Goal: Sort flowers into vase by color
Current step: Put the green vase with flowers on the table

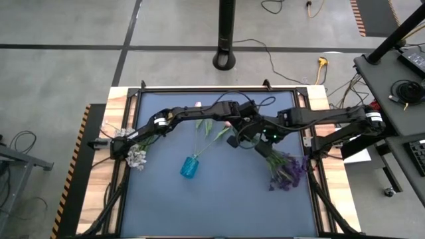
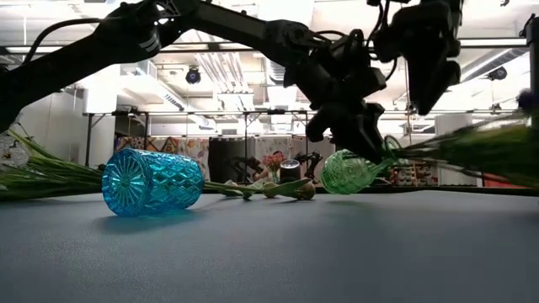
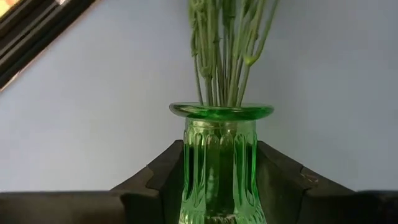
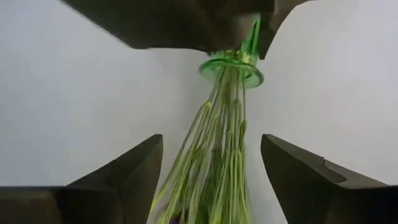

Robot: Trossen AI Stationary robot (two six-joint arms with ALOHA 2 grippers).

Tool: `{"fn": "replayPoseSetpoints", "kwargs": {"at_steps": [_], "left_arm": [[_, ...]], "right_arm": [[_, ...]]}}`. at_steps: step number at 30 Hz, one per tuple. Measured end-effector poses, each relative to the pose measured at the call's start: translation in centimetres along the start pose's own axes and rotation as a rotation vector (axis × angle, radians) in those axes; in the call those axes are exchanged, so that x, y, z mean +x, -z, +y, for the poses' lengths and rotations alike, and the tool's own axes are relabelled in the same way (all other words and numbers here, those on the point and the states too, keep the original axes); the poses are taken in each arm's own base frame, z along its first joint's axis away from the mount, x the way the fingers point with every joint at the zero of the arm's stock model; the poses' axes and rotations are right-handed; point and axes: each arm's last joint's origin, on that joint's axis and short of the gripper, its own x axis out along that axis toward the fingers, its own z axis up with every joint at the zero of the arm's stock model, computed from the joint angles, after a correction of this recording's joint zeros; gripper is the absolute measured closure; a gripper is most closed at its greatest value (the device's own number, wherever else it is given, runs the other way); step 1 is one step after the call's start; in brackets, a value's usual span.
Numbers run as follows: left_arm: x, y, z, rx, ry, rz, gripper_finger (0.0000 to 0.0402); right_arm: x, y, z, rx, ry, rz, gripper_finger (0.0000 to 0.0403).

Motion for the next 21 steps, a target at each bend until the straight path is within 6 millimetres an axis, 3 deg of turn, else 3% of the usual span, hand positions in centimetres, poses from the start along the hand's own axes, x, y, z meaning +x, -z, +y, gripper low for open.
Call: {"fn": "replayPoseSetpoints", "kwargs": {"at_steps": [7,14,21], "left_arm": [[0.0,0.2,0.0,0.007,-0.056,0.092,0.0260],[0.1,0.2,-0.1,-0.003,-0.051,0.095,0.0260],[0.1,0.2,-0.1,-0.005,-0.052,0.096,0.0260]], "right_arm": [[-1.3,0.1,0.3,-0.012,0.010,0.018,0.0131],[1.6,2.4,-0.3,0.027,0.119,0.076,0.0107],[4.0,2.1,-0.3,0.011,0.108,-0.019,0.0058]]}}
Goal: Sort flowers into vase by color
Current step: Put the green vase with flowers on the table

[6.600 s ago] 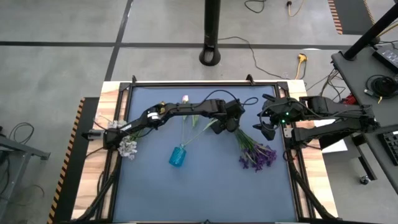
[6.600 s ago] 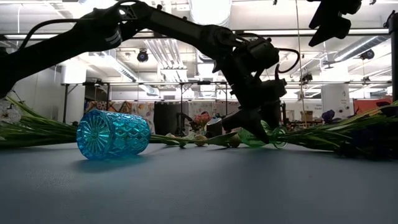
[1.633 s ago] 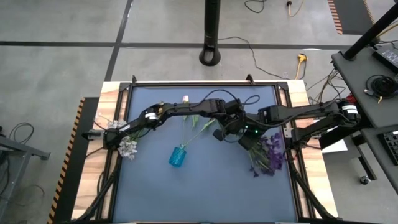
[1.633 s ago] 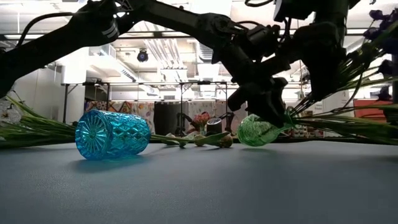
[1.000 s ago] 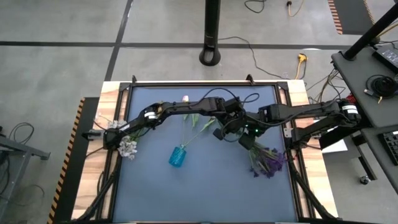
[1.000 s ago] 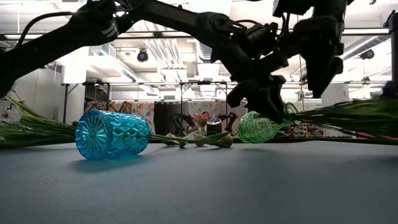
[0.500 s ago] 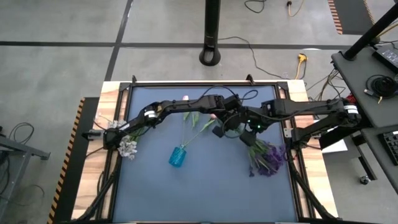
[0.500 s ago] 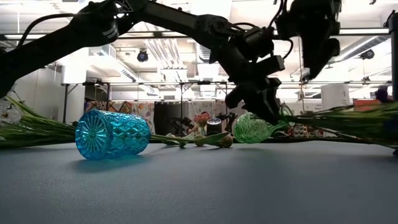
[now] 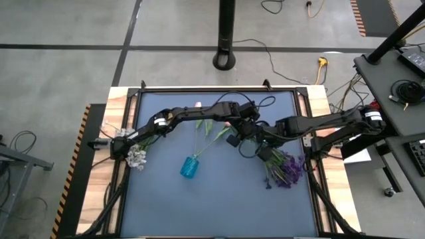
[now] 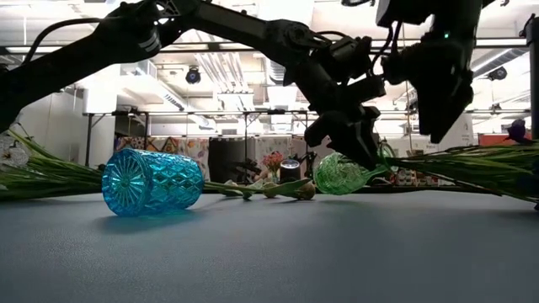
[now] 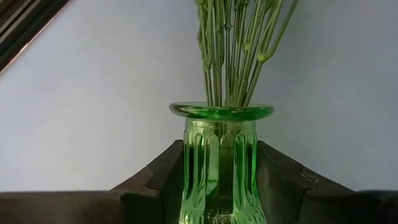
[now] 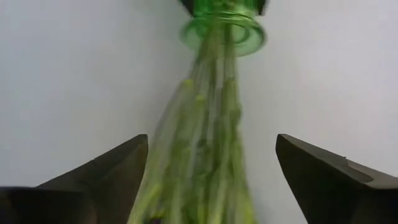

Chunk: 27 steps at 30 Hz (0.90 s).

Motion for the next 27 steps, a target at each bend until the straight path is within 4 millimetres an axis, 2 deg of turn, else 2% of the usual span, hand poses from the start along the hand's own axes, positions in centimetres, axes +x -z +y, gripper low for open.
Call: {"fn": "replayPoseSetpoints", "kwargs": {"at_steps": [8,13,16,23,27], "left_arm": [[0.0,0.1,0.0,-0.016,-0.003,0.006,0.0261],[0.0,0.1,0.0,-0.019,-0.002,0.010,0.0261],[0.0,0.1,0.1,-0.019,-0.005,0.010,0.0261],[0.0,0.1,0.1,-0.019,-0.004,0.004,0.0261],[0.0,0.1,0.1,-0.021,-0.003,0.004,0.0261]], "right_arm": [[2.7,0.2,0.1,-0.012,0.066,0.051,0.0042],[3.5,0.2,0.2,-0.016,0.069,0.071,0.0042],[3.3,0.2,0.2,-0.020,0.072,0.072,0.0042],[1.3,-0.4,0.1,0.003,0.025,-0.012,0.0042],[1.5,-0.4,0.2,0.025,0.014,-0.006,0.0042]]}}
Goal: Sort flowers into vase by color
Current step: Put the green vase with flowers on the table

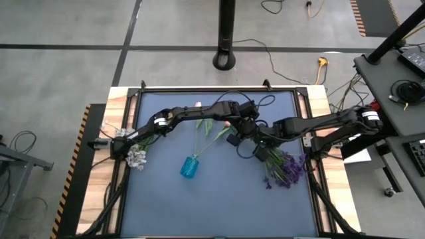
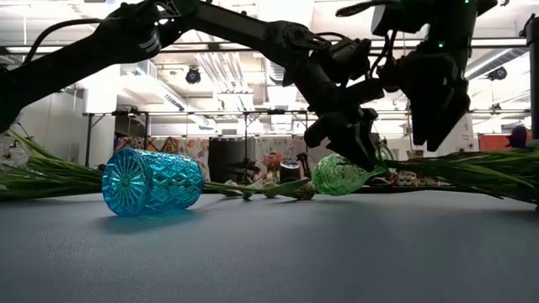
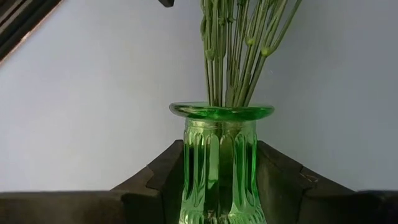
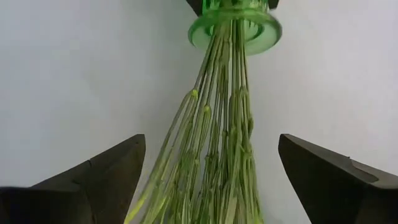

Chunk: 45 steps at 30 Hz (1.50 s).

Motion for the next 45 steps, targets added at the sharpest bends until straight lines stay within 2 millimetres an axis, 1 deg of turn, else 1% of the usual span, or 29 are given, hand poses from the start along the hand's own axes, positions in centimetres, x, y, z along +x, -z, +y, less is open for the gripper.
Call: {"fn": "replayPoseSetpoints", "kwargs": {"at_steps": [8,13,16,20,25,31,37,40,45], "left_arm": [[0.0,0.1,-0.1,-0.011,0.004,0.006,0.0261],[0.0,0.2,0.0,-0.016,0.001,0.014,0.0261],[0.1,-0.3,-0.1,-0.007,-0.003,-0.015,0.0261],[0.2,-0.3,-0.3,-0.006,0.010,-0.006,0.0260],[0.3,-0.6,-0.6,-0.002,0.012,-0.006,0.0260],[0.4,-0.9,-0.9,0.003,0.020,-0.011,0.0260],[0.4,-1.3,-1.2,-0.002,0.069,-0.066,0.0260],[0.3,-1.5,-1.1,0.000,0.062,-0.085,0.0260],[0.2,-1.9,-1.1,0.010,0.055,-0.107,0.0260]], "right_arm": [[2.6,0.5,0.1,0.001,0.026,0.066,0.0042],[3.7,0.5,0.2,-0.011,0.051,0.095,0.0044],[4.6,0.3,0.4,-0.007,0.060,0.091,0.0062],[5.4,0.5,0.4,-0.017,0.074,0.118,0.0108],[4.9,0.5,0.3,-0.025,0.063,0.135,0.0173],[3.9,0.3,0.6,-0.023,0.018,0.181,0.0225],[2.1,-0.2,0.9,-0.049,0.035,0.234,0.0256],[1.2,-0.5,1.0,-0.051,0.043,0.260,0.0265],[0.4,-0.8,1.4,-0.059,0.004,0.294,0.0278]]}}
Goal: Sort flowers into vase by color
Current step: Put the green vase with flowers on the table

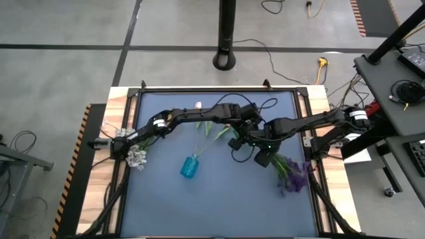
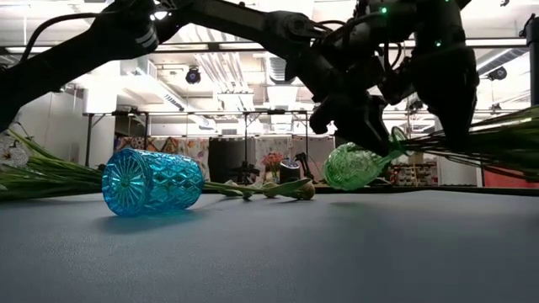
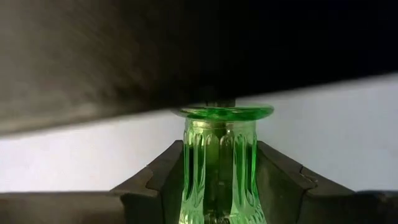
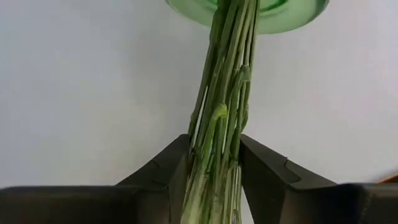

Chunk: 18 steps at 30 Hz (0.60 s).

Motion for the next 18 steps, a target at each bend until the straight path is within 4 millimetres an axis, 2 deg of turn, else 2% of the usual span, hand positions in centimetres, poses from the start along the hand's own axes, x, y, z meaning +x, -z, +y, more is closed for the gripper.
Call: {"fn": "replayPoseSetpoints", "kwargs": {"at_steps": [10,18], "left_arm": [[0.2,-0.2,-0.6,0.000,0.047,0.002,0.0260],[0.2,-0.2,-0.7,0.001,0.065,-0.019,0.0260]], "right_arm": [[0.1,-0.6,0.6,-0.024,-0.033,0.088,0.0299],[-0.6,-1.2,1.0,-0.041,0.002,0.154,0.0315]]}}
